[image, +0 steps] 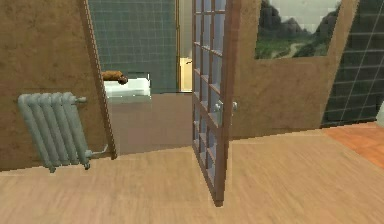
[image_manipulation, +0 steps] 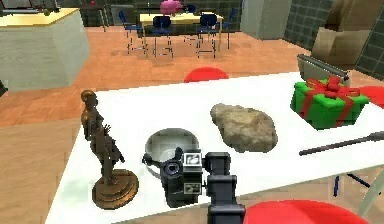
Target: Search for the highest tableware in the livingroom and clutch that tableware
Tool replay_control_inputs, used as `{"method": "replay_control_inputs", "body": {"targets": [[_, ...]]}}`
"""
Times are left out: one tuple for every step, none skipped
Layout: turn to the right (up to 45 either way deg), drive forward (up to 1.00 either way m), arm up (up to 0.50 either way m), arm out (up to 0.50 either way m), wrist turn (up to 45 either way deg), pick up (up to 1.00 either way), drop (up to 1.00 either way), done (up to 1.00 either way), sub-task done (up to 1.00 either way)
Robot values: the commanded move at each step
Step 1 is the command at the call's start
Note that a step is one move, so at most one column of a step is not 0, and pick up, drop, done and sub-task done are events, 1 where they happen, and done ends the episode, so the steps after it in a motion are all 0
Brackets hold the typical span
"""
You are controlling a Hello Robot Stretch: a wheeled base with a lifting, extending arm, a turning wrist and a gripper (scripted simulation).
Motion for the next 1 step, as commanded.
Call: {"method": "replay_control_inputs", "body": {"targets": [[0.0,0.00,0.00,0.00,0.0,0.00,0.00,1.00,0.00]]}}
